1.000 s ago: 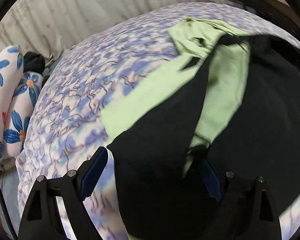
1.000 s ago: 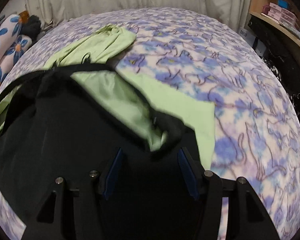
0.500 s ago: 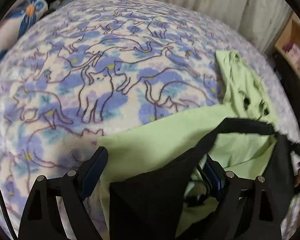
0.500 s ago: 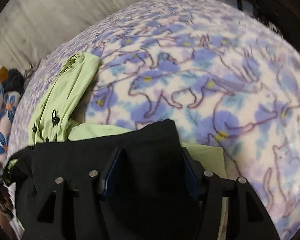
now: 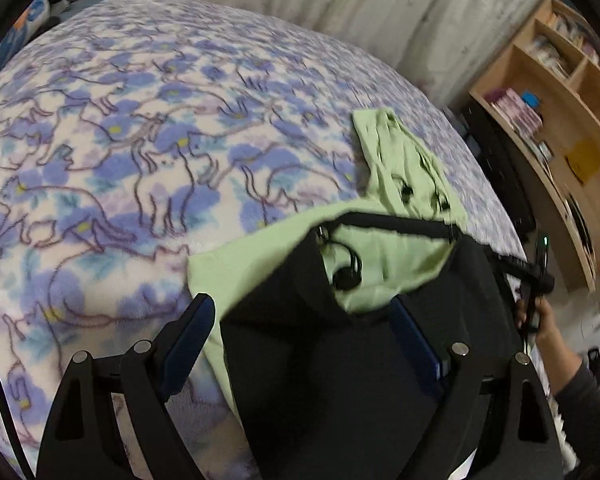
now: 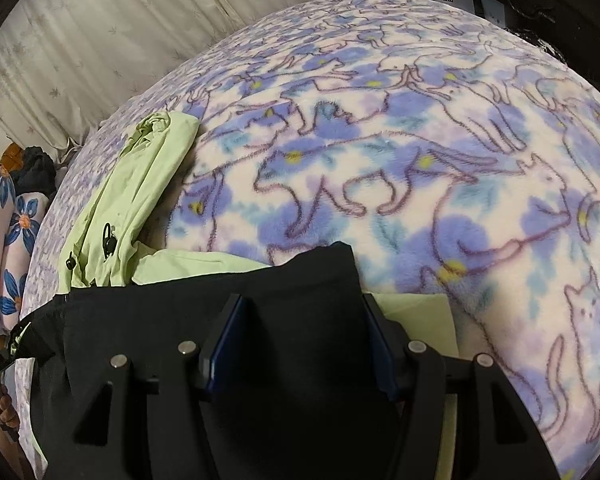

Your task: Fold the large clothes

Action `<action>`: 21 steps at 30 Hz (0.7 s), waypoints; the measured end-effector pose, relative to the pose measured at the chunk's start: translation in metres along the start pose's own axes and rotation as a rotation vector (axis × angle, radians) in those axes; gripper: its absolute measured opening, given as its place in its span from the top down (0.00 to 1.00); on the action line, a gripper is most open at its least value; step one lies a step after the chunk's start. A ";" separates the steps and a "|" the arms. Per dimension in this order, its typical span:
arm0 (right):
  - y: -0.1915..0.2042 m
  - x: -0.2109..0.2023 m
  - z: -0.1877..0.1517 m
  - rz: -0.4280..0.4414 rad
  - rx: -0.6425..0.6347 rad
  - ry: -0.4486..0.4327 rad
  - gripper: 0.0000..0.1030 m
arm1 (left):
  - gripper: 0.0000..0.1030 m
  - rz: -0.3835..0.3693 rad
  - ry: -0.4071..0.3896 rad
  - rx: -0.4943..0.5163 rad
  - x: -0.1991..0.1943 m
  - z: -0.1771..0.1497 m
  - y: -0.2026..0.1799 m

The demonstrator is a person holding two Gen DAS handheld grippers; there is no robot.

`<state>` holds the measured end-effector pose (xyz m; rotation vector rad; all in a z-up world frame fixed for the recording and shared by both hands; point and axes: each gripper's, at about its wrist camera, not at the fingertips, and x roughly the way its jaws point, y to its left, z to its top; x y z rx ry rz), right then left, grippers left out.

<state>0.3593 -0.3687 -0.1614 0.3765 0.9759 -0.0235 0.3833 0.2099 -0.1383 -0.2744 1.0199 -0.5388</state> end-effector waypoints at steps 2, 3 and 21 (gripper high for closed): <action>0.000 0.001 0.000 -0.003 -0.001 0.000 0.44 | 0.15 0.010 0.019 0.026 0.007 -0.003 -0.002; 0.001 0.001 -0.001 -0.004 -0.002 0.000 0.44 | 0.15 0.012 0.029 0.043 0.011 -0.004 -0.004; 0.000 -0.003 -0.002 -0.031 -0.021 -0.014 0.67 | 0.45 0.189 0.013 0.067 0.052 0.014 0.011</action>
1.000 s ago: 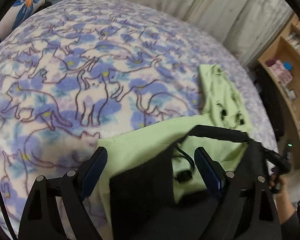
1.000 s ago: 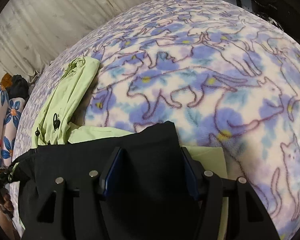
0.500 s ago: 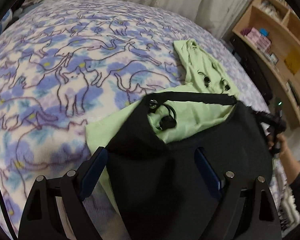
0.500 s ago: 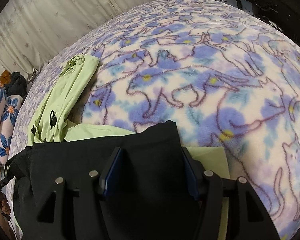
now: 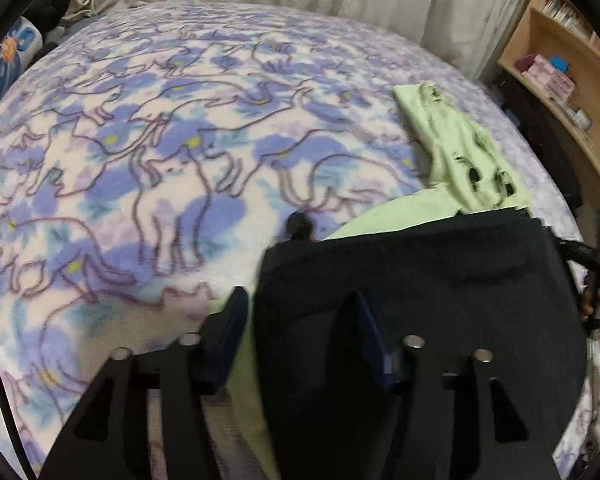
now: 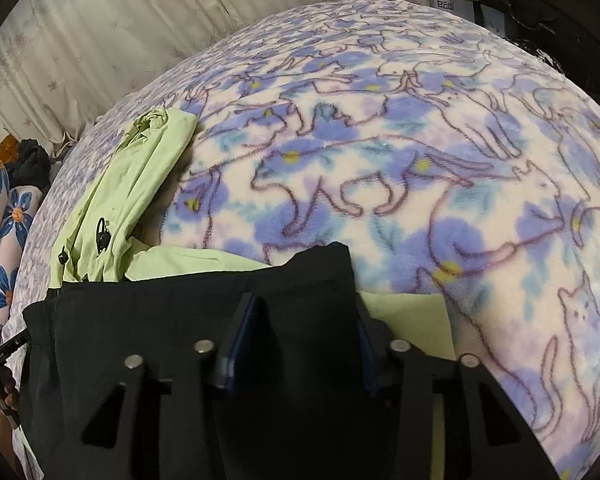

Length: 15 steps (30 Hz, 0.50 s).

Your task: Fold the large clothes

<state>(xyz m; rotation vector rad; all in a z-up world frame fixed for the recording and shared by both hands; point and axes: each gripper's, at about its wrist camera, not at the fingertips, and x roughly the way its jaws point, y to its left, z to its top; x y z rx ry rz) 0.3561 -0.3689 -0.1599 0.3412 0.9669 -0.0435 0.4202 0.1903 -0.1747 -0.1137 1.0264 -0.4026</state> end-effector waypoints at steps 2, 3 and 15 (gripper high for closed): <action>-0.002 -0.004 -0.002 -0.002 0.000 -0.010 0.77 | 0.45 -0.003 0.001 -0.001 0.001 0.001 0.002; -0.001 -0.006 -0.003 -0.004 -0.003 -0.018 0.82 | 0.45 0.003 -0.001 0.004 0.001 0.001 0.000; 0.018 -0.050 -0.020 -0.143 -0.099 -0.206 0.91 | 0.95 0.227 -0.101 0.149 -0.013 -0.005 -0.050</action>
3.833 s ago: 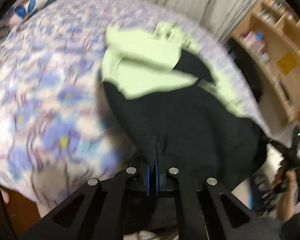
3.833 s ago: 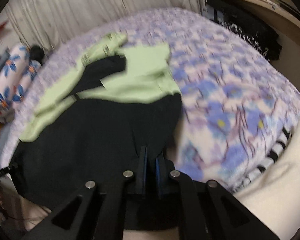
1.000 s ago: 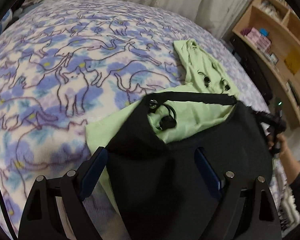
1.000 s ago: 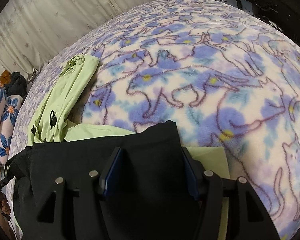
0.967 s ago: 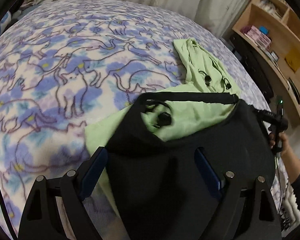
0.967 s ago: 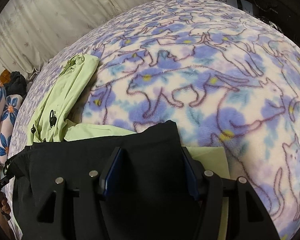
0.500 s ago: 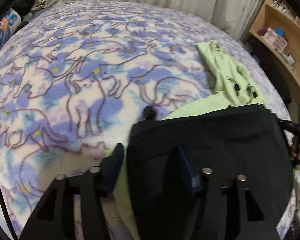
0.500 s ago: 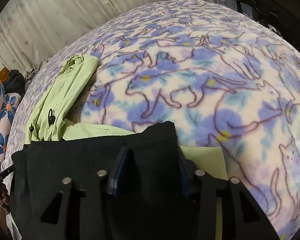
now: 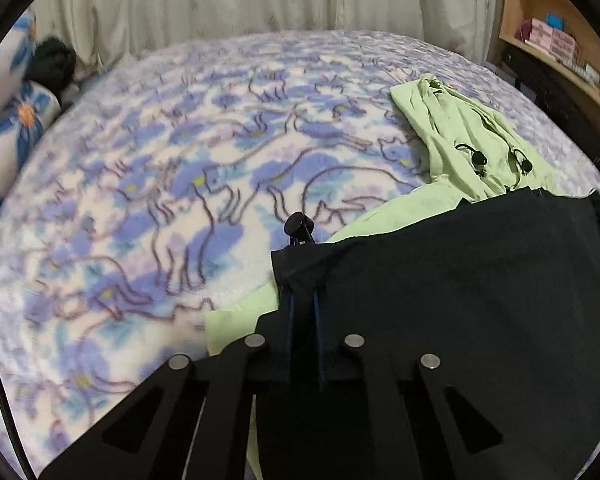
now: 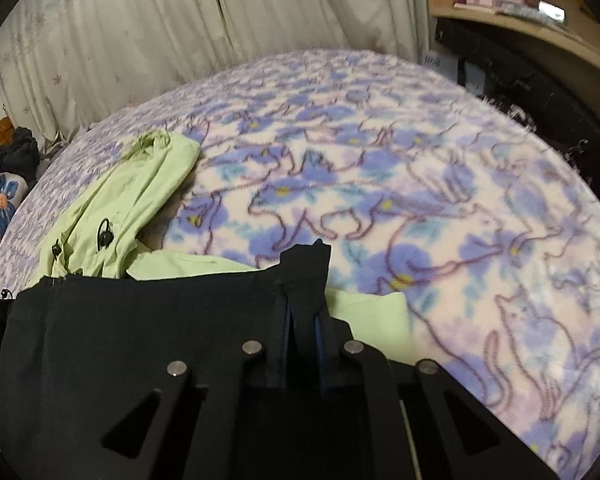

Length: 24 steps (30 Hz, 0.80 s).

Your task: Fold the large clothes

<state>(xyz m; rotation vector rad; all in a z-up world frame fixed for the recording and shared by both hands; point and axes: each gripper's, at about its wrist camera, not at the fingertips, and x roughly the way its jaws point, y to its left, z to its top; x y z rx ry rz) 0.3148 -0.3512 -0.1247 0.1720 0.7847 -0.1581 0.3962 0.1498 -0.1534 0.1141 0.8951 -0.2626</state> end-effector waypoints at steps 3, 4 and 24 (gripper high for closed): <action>0.003 -0.021 0.008 -0.014 -0.011 -0.076 0.92 | 0.95 0.056 -0.023 -0.062 -0.016 0.013 -0.003; 0.005 -0.025 0.012 -0.016 -0.011 -0.095 0.92 | 0.95 0.071 -0.028 -0.089 -0.020 0.018 -0.004; 0.017 -0.031 0.012 0.030 0.184 -0.007 0.67 | 0.59 0.215 -0.137 -0.236 -0.044 0.008 -0.028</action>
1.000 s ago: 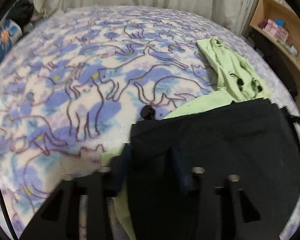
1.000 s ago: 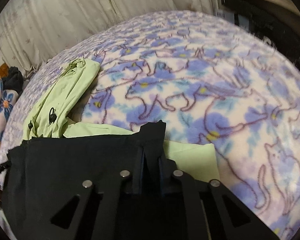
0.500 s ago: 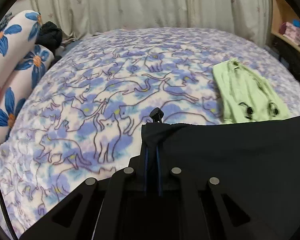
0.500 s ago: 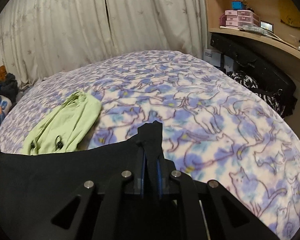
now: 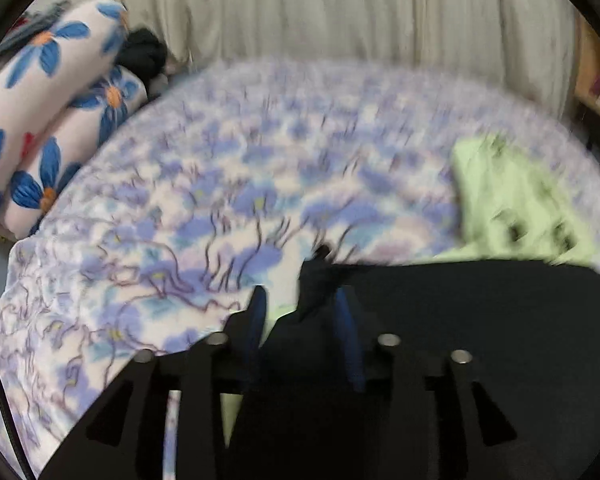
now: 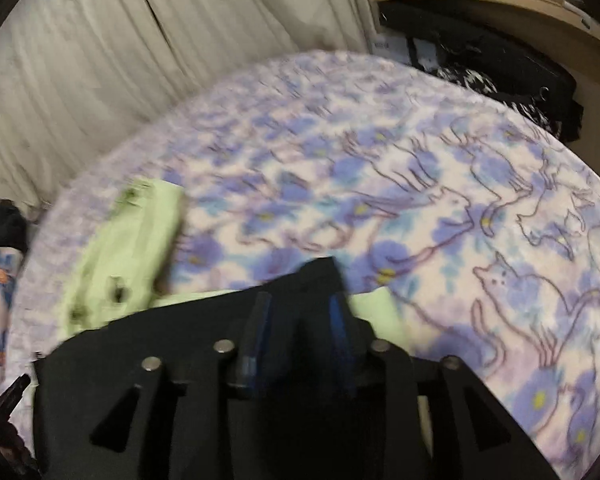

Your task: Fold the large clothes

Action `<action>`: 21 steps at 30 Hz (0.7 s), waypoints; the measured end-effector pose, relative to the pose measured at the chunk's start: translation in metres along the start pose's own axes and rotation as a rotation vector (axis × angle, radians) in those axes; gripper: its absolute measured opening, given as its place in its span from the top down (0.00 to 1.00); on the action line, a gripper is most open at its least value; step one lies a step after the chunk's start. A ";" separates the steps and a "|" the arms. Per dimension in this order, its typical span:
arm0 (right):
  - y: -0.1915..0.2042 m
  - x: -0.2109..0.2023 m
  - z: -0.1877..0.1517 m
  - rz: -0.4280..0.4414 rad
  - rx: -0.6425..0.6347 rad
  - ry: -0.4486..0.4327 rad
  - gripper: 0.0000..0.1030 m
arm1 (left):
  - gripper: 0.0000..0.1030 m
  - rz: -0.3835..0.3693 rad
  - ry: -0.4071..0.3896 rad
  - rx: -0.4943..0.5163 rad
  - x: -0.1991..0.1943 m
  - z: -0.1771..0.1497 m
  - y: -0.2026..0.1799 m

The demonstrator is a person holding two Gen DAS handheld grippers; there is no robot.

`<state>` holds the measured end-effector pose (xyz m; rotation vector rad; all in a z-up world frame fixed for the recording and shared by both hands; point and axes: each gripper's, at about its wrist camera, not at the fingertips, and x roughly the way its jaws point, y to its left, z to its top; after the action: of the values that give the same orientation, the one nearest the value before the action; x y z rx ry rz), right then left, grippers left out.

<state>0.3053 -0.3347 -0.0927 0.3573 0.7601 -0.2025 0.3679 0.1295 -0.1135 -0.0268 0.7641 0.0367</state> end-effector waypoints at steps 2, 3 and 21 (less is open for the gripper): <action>0.034 -0.003 -0.014 0.047 -0.095 0.030 0.67 | 0.59 -0.066 -0.030 0.024 -0.021 -0.008 -0.014; 0.051 -0.002 -0.022 0.071 -0.141 0.054 0.67 | 0.59 -0.084 -0.026 0.044 -0.026 -0.012 -0.023; -0.047 0.015 -0.027 -0.277 -0.065 0.147 0.67 | 0.58 0.172 0.163 0.061 0.023 -0.049 0.008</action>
<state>0.2846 -0.3687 -0.1330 0.2060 0.9590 -0.4142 0.3504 0.1366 -0.1647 0.0948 0.9292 0.1765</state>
